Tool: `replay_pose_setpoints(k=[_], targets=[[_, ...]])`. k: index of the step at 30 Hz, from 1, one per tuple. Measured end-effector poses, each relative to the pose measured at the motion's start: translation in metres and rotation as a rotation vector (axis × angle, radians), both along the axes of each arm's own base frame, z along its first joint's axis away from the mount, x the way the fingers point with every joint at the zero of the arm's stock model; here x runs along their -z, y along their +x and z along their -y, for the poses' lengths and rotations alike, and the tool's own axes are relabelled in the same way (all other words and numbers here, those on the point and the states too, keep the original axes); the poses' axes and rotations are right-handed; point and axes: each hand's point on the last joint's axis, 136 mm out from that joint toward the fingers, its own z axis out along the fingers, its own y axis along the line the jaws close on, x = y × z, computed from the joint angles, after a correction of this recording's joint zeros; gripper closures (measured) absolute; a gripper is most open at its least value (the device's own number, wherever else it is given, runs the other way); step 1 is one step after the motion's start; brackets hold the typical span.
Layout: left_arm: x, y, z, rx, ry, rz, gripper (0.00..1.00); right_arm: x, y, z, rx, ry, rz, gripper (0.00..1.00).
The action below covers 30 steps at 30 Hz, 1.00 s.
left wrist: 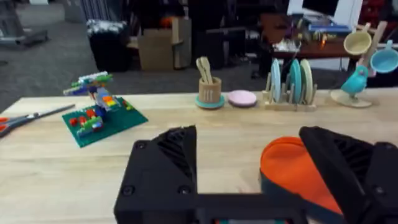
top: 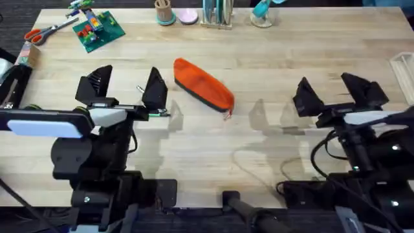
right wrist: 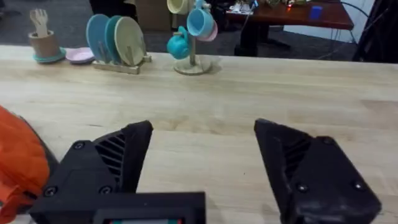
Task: Unzip the bag, pick up the pens from the table one at a time and place them inside, then zip the bag closed.
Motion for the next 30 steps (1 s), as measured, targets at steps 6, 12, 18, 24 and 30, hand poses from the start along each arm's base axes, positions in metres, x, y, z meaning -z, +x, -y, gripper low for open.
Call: replay_pose_setpoints(k=[6, 12, 18, 24, 30], targets=[[-0.023, -0.011, 0.000, 0.000, 0.000, -0.044, 0.008, -0.031, -0.011, -0.001, -0.006, 0.005, -0.021, 0.005], [-0.059, -0.023, -0.001, -0.004, 0.000, -0.100, 0.008, -0.046, -0.027, -0.001, -0.006, 0.005, -0.175, 0.005], [-0.076, -0.025, -0.001, -0.005, -0.001, -0.246, 0.007, -0.069, -0.031, -0.001, -0.006, 0.006, -0.275, 0.005], [-0.093, -0.021, -0.001, -0.004, -0.001, -0.388, 0.007, -0.087, -0.031, -0.001, -0.006, 0.006, -0.393, 0.005], [-0.102, -0.006, -0.001, -0.004, -0.001, -0.538, 0.007, -0.088, -0.031, -0.002, -0.007, 0.007, -0.579, 0.005]])
